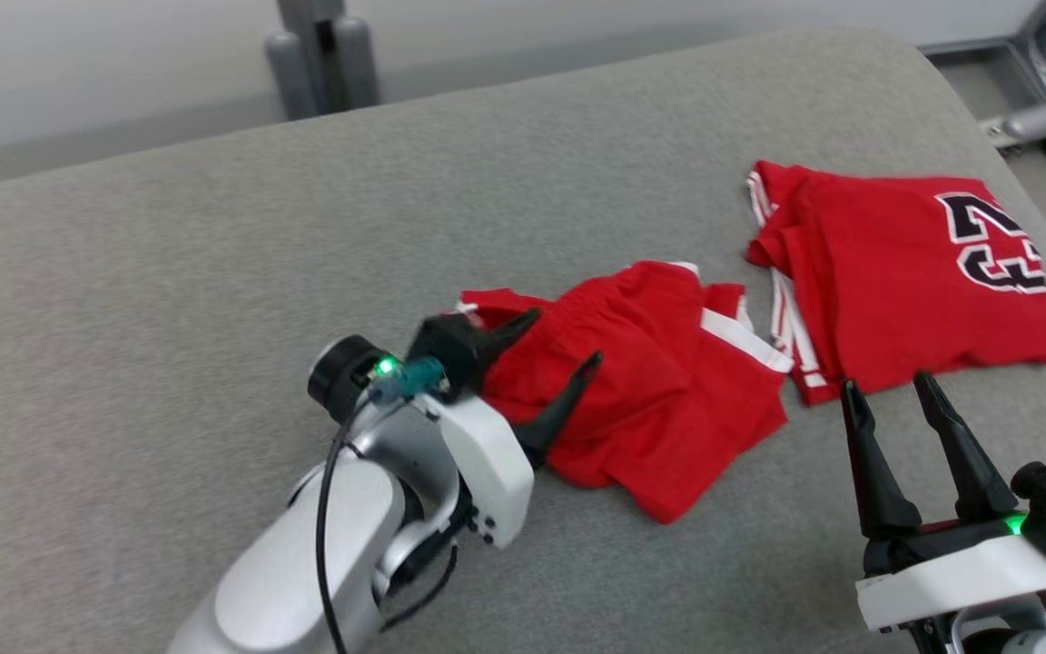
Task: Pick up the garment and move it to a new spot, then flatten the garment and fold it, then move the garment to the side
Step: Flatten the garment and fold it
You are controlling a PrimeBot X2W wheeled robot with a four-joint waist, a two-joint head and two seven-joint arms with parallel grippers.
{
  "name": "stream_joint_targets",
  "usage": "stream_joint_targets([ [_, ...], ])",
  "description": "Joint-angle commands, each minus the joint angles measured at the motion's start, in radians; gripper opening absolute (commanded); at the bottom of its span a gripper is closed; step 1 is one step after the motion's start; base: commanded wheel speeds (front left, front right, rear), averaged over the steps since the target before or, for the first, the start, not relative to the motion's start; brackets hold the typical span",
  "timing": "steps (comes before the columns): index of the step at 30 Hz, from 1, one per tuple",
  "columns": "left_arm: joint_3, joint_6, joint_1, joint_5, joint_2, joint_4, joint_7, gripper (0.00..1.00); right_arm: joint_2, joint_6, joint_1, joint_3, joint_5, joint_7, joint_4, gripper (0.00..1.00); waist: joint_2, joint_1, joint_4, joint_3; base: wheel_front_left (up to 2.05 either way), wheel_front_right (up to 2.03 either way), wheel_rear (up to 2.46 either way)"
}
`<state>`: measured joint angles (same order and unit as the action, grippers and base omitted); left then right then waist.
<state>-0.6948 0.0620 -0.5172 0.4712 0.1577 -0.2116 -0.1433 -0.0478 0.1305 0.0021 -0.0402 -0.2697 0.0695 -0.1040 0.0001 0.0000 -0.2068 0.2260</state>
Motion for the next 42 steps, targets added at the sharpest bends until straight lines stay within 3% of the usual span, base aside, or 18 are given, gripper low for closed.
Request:
stream_joint_targets([
  [1,0.010,0.010,-0.031,0.022,0.000,-0.027,-0.014,1.00,-0.005,0.001,-0.019,-0.002,-0.008,0.013,0.010,1.00,-0.0001,0.0000,-0.060,0.048,0.00,0.00,0.00],
  [7,0.010,0.040,-0.137,0.056,-0.008,-0.191,-0.073,1.00,-0.005,0.001,-0.039,-0.019,-0.031,0.055,0.053,1.00,-0.0001,0.0000,-0.115,0.082,0.00,0.00,0.00],
  [13,-0.022,0.056,-0.198,0.064,-0.008,-0.278,-0.096,0.96,-0.005,0.000,-0.045,-0.020,-0.042,0.081,0.086,1.00,-0.0001,0.0000,-0.123,0.089,0.00,0.00,0.00],
  [14,-0.027,0.059,-0.204,0.066,-0.010,-0.285,-0.093,0.79,-0.005,0.000,-0.047,-0.018,-0.047,0.085,0.091,1.00,-0.0001,0.0000,-0.120,0.089,0.00,0.00,0.00],
  [15,-0.031,0.059,-0.210,0.067,-0.009,-0.291,-0.091,0.36,-0.005,0.001,-0.049,-0.017,-0.050,0.087,0.096,1.00,-0.0001,0.0000,-0.117,0.089,0.00,0.00,0.00],
  [16,-0.036,0.061,-0.211,0.077,-0.010,-0.298,-0.097,0.00,-0.005,0.001,-0.053,-0.017,-0.050,0.089,0.099,1.00,-0.0001,0.0000,-0.115,0.089,0.00,0.00,0.00],
  [27,-0.042,0.055,-0.220,0.046,0.028,-0.187,0.045,0.00,-0.005,0.001,-0.052,0.016,-0.044,0.086,0.100,1.00,-0.0001,0.0000,-0.050,0.084,0.00,0.00,0.00],
  [30,-0.025,0.039,-0.163,0.047,0.074,-0.090,0.080,0.00,-0.006,0.001,-0.045,0.034,-0.040,0.080,0.093,1.00,-0.0001,0.0000,-0.015,0.081,0.00,0.00,0.00],
  [36,0.007,-0.013,-0.017,0.032,0.221,0.128,0.110,0.00,-0.005,0.000,-0.043,0.065,-0.024,0.052,0.066,1.00,-0.0001,0.0000,0.069,0.078,0.00,0.00,0.00],
  [42,0.028,-0.038,0.085,-0.026,0.362,0.272,0.166,0.00,-0.005,0.001,-0.056,0.077,-0.012,0.020,0.044,1.00,-0.0001,0.0000,0.141,0.084,0.00,0.00,0.00],
])
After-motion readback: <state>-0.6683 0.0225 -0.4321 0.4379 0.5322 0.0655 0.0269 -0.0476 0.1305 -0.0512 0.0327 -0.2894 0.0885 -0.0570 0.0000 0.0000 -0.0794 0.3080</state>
